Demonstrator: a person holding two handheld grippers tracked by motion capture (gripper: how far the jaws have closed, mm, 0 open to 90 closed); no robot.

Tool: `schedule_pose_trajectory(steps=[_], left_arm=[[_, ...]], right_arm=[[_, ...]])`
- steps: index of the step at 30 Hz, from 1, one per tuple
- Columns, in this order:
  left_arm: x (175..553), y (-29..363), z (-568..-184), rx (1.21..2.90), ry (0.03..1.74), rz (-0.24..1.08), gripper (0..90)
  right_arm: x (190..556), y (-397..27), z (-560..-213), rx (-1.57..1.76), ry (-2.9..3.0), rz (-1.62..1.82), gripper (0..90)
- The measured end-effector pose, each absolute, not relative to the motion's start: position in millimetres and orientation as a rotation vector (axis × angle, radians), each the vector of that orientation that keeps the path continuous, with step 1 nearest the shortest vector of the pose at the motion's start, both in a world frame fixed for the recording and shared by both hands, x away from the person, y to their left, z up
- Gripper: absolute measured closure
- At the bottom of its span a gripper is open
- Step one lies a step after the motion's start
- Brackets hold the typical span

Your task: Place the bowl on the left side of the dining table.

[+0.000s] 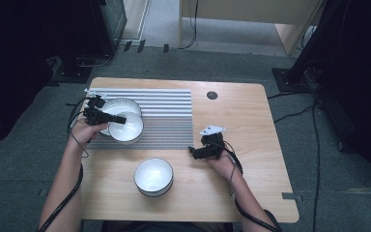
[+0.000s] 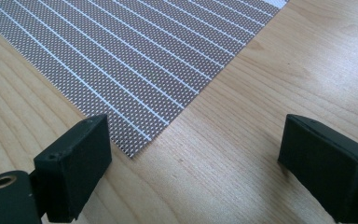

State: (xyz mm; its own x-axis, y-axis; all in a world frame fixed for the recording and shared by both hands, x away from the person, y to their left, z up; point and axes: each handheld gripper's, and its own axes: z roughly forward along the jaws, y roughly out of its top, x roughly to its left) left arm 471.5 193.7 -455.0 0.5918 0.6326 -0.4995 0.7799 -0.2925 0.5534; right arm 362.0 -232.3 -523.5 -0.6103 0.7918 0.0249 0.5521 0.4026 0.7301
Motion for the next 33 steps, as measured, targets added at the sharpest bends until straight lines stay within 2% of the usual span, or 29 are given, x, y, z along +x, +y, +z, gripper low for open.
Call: schedule_pose_trajectory(steps=[33], left_arm=[[491.5,227.2,-459.5,1.921,1.248,-0.157,75.2]], right_arm=[[360.8,-232.2,-523.5,1.192,2.317,1.024,9.0]])
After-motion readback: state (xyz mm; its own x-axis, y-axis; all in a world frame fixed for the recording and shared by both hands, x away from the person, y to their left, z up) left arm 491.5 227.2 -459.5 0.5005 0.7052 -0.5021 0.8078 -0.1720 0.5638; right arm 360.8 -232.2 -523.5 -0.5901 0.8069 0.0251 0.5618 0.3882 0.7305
